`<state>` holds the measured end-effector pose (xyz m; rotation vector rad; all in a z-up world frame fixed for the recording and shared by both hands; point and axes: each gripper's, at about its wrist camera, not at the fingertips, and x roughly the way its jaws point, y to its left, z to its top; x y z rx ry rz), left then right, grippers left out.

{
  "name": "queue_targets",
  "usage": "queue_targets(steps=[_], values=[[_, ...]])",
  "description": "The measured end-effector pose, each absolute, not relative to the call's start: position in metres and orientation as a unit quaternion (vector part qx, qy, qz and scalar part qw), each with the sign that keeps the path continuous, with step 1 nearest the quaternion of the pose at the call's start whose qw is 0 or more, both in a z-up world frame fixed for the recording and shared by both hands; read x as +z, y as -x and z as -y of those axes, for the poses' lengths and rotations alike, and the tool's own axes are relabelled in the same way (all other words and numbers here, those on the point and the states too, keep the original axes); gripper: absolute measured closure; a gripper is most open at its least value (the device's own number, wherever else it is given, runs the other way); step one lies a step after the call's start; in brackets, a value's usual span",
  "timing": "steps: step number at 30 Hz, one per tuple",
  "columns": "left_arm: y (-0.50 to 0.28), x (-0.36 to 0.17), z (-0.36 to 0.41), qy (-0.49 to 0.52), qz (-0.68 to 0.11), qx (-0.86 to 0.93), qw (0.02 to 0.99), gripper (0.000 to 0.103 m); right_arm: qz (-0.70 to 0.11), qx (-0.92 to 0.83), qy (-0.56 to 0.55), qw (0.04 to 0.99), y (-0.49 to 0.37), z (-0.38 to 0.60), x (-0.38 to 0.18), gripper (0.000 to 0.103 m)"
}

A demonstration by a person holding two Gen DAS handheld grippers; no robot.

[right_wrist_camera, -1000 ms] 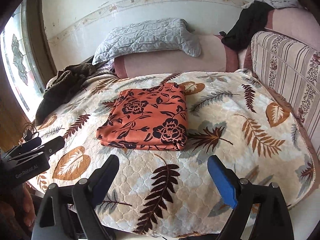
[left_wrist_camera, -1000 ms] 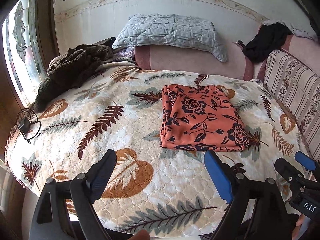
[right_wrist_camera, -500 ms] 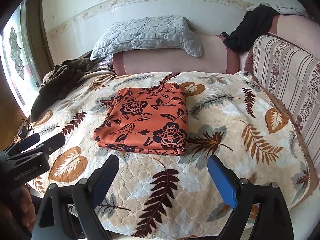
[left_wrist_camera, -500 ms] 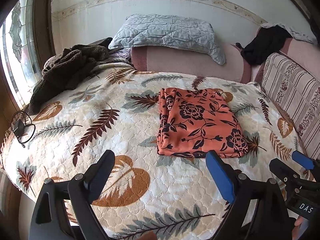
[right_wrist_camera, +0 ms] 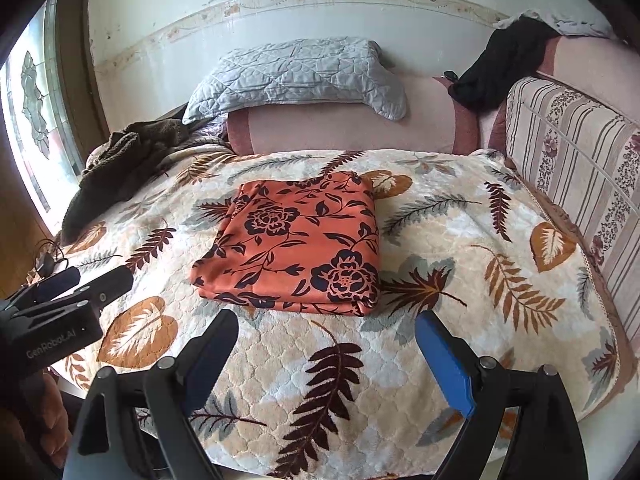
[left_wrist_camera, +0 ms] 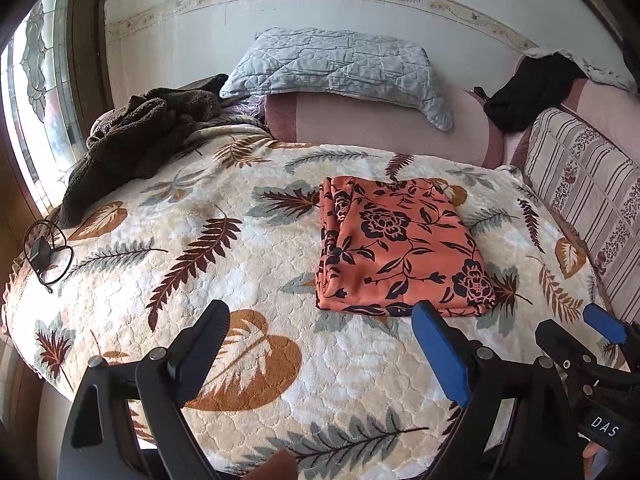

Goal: Fold small clothes

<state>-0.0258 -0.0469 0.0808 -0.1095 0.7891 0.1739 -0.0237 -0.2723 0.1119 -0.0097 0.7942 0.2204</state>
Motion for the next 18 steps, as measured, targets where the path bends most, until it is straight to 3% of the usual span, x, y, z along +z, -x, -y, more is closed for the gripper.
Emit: queue_targets(steps=[18], values=[[0.003, 0.072, 0.055, 0.036, -0.388, 0.069, 0.918, 0.011, -0.390, 0.111, 0.002, 0.914, -0.002, 0.268, 0.104, 0.011]])
